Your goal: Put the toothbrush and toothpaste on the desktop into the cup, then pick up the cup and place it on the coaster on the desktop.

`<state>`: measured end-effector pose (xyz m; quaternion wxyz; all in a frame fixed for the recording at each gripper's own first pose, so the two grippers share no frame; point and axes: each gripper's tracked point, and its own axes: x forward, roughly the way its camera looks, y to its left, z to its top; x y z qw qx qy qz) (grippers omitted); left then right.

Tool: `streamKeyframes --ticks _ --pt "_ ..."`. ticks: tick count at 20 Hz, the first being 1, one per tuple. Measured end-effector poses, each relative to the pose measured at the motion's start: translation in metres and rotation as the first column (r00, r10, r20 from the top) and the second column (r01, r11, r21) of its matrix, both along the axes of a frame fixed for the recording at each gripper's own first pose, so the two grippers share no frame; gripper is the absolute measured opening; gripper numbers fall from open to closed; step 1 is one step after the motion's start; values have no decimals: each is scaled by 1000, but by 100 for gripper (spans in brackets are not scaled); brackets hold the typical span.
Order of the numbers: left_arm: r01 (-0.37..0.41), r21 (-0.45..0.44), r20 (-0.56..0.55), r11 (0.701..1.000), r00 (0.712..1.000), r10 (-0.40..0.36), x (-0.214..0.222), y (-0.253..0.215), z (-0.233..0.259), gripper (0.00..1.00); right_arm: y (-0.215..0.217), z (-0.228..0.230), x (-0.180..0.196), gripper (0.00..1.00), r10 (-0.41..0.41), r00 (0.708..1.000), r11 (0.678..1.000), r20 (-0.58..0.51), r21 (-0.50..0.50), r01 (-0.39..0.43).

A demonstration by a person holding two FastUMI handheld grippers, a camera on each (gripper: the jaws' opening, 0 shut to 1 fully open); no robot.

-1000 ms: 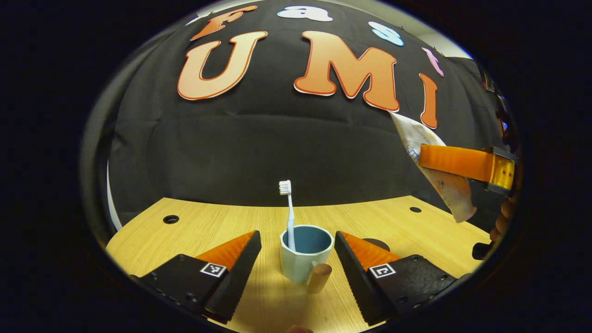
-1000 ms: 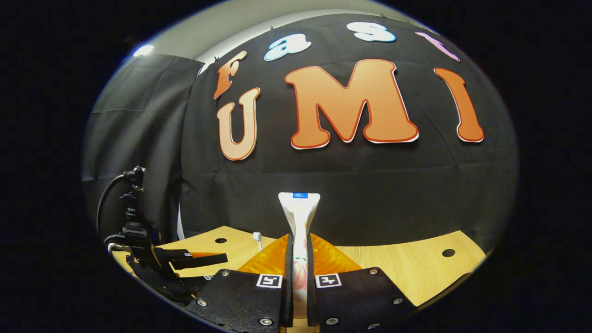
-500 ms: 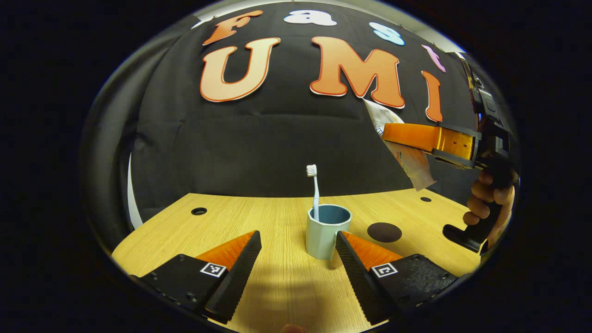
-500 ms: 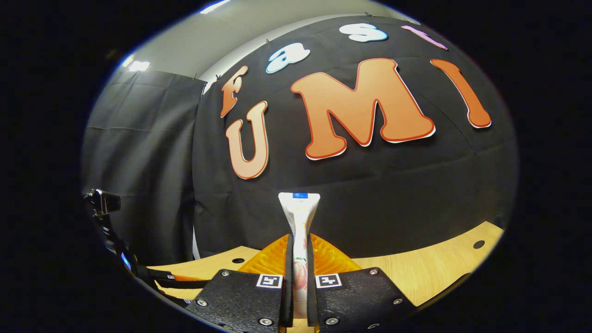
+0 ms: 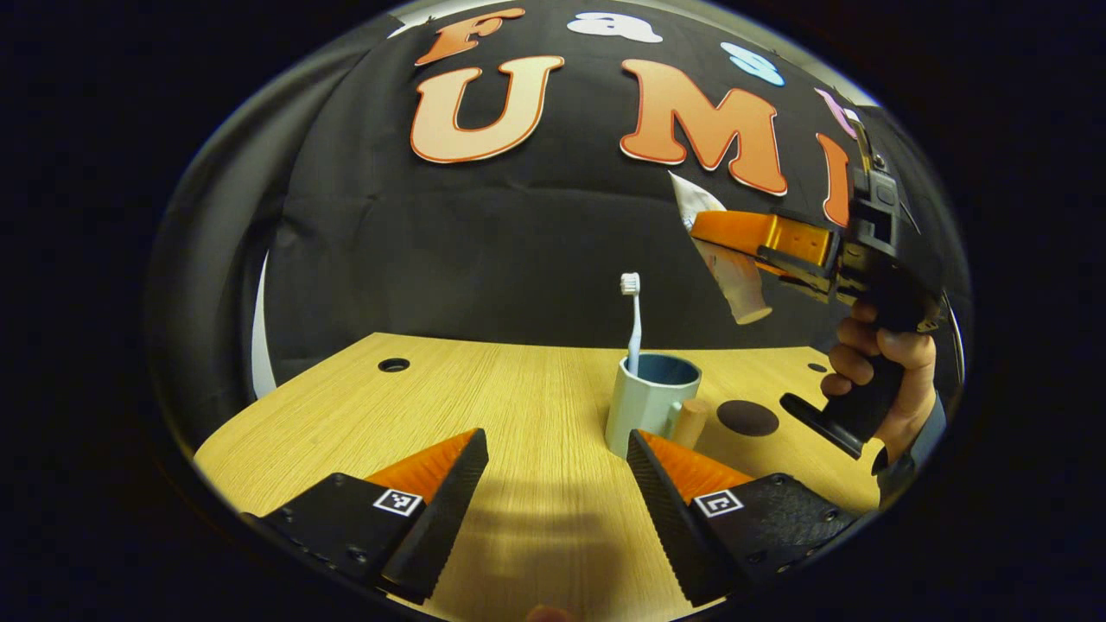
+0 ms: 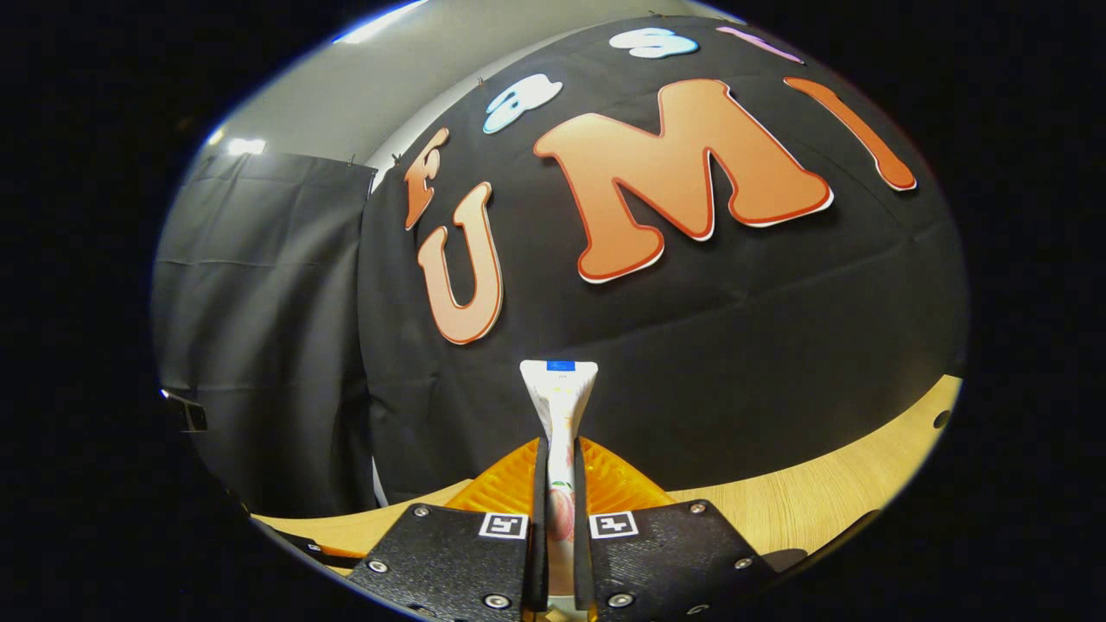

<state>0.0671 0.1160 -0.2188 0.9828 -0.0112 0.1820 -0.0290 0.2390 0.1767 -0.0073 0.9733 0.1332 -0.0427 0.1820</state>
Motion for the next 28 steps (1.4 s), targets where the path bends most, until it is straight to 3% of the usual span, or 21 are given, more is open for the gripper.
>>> streamKeyframes --ticks 3,4,7,24,25,28 --pt "-5 -8 -16 1000 1000 5 1 0 -6 98 11 -6 14 16 11 1000 1000 1 8 -11" --pt "-8 -9 -21 1000 1000 8 -1 1 -9 98 13 -10 17 12 13 1000 1000 -6 13 -13" --pt "-10 -8 -45 1000 999 9 0 0 -17 98 14 -27 26 12 5 999 1000 -37 16 -4" --pt "-18 -8 -94 1000 995 17 -2 -4 -27 98 19 -90 41 13 -13 988 999 -153 -32 8" --pt "-18 -8 -94 1000 995 17 -1 -5 -26 94 19 -93 42 14 -17 987 999 -157 -40 10" --pt "-14 -11 -99 1000 995 13 -3 -5 -28 98 22 -97 39 15 -13 985 998 -172 -57 3"
